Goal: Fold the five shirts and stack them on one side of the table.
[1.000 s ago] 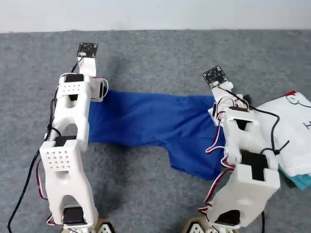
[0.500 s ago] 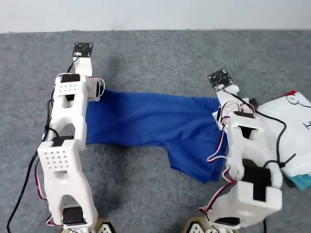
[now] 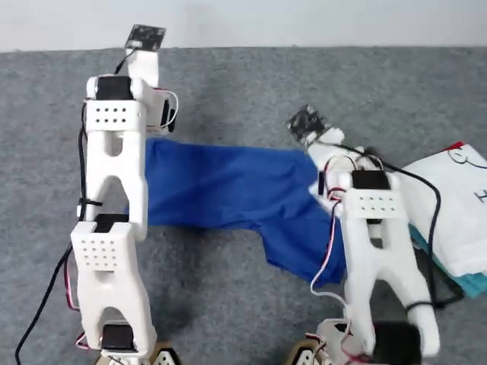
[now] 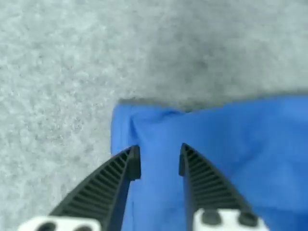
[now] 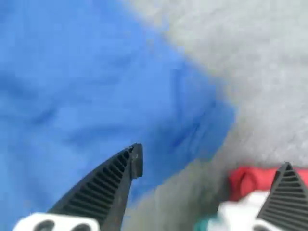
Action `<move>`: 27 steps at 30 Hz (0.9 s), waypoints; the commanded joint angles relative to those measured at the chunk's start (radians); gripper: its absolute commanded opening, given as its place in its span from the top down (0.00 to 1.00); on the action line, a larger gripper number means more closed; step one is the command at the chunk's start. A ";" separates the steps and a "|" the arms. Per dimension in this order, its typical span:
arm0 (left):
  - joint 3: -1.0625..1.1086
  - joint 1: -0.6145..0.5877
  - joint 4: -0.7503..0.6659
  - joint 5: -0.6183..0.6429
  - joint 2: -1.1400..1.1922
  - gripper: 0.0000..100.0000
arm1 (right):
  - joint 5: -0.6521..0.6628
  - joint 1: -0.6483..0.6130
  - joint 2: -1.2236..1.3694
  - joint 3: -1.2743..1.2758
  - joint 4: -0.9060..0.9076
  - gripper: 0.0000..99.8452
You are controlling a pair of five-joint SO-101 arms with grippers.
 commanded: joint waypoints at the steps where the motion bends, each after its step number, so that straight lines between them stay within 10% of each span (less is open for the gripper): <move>1: -0.114 0.025 0.087 0.005 -0.089 0.86 | 0.235 -0.012 -0.168 0.012 0.306 0.59; 6: 0.010 0.055 0.087 0.005 -0.204 0.86 | 0.491 -0.012 -0.437 0.183 0.441 0.64; 15: 0.492 0.063 0.084 -0.164 -0.442 0.86 | 0.522 -0.053 -0.596 0.548 0.340 0.91; 27: 0.822 0.055 0.084 -0.304 -0.588 0.86 | 0.344 -0.054 -0.578 0.635 0.137 0.82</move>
